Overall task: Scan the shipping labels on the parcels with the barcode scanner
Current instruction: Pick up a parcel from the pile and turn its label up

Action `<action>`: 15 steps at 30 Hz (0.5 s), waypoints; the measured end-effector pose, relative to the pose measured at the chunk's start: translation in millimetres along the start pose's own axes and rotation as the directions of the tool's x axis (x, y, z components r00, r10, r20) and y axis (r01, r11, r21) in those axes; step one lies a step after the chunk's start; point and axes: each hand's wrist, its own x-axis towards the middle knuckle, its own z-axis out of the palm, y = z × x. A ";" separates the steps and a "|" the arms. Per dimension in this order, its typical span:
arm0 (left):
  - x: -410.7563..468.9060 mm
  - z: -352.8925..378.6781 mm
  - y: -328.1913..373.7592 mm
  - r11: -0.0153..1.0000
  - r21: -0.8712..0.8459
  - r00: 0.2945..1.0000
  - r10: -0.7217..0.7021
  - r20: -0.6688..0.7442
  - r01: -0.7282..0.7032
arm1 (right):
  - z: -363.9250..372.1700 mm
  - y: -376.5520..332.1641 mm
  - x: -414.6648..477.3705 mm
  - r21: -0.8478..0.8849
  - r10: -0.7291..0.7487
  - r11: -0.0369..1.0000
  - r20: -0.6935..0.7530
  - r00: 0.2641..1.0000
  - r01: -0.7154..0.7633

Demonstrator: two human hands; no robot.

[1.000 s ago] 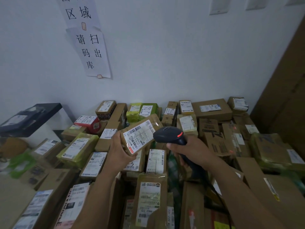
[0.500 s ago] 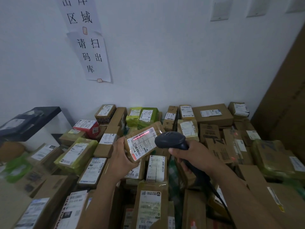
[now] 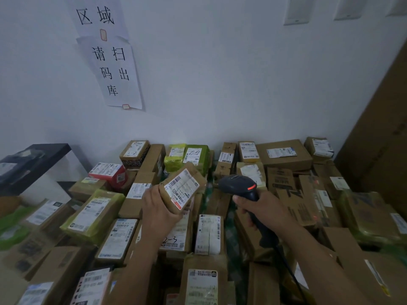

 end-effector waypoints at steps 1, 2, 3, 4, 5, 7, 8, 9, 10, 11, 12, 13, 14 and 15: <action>5.7 2.9 -2.6 1.000 0.024 1.000 0.012 -0.018 -0.012 | 3.2 0.5 6.0 0.006 0.004 1.000 -0.005 1.000 -0.004; 11.1 5.0 -4.5 0.999 0.041 0.999 0.026 -0.040 -0.024 | 6.8 0.9 12.2 0.012 0.006 1.000 -0.009 1.000 -0.006; 16.4 7.0 -6.2 0.998 0.053 0.997 0.040 -0.062 -0.036 | 10.8 1.1 18.1 0.014 0.007 1.000 -0.011 1.000 -0.007; 21.8 8.9 -7.4 0.996 0.069 0.995 0.055 -0.084 -0.050 | 14.5 1.0 23.9 0.015 0.005 1.000 -0.009 1.000 -0.005; 27.3 12.5 -9.5 0.994 0.091 0.992 0.077 -0.102 -0.067 | 18.1 1.2 29.5 0.013 0.001 1.000 -0.005 1.000 -0.001; 38.4 20.5 -15.2 0.983 0.151 0.988 0.120 -0.099 -0.104 | 24.1 1.7 41.0 0.002 -0.004 1.000 0.000 1.000 0.004; 43.6 24.8 -18.6 0.975 0.189 0.988 0.132 -0.076 -0.116 | 26.5 2.4 47.3 -0.004 -0.002 1.000 0.002 1.000 0.002; 49.5 29.6 -22.8 0.964 0.233 0.989 0.140 -0.043 -0.126 | 28.6 3.0 53.6 -0.007 0.003 1.000 0.003 1.000 -0.003; 56.2 34.2 -26.7 0.955 0.267 0.992 0.129 0.008 -0.126 | 30.5 4.2 59.9 -0.008 0.010 1.000 0.003 1.000 -0.010; 63.1 40.2 -30.9 0.948 0.292 0.992 0.117 0.056 -0.128 | 32.1 5.9 66.3 -0.007 0.018 1.000 0.002 1.000 -0.018; 70.1 46.2 -34.2 0.941 0.310 0.989 0.107 0.101 -0.134 | 33.6 7.8 72.4 -0.003 0.026 1.000 0.003 1.000 -0.026; 77.1 51.9 -36.3 0.931 0.332 0.984 0.107 0.140 -0.148 | 34.8 9.6 77.7 0.005 0.035 0.999 0.002 0.999 -0.035; 83.4 57.1 -38.3 0.916 0.365 0.977 0.105 0.185 -0.167 | 36.0 11.5 83.3 0.017 0.045 0.999 0.000 0.999 -0.045; 89.5 61.3 -39.6 0.901 0.390 0.966 0.103 0.236 -0.191 | 36.9 13.3 88.6 0.027 0.056 0.998 -0.006 0.998 -0.055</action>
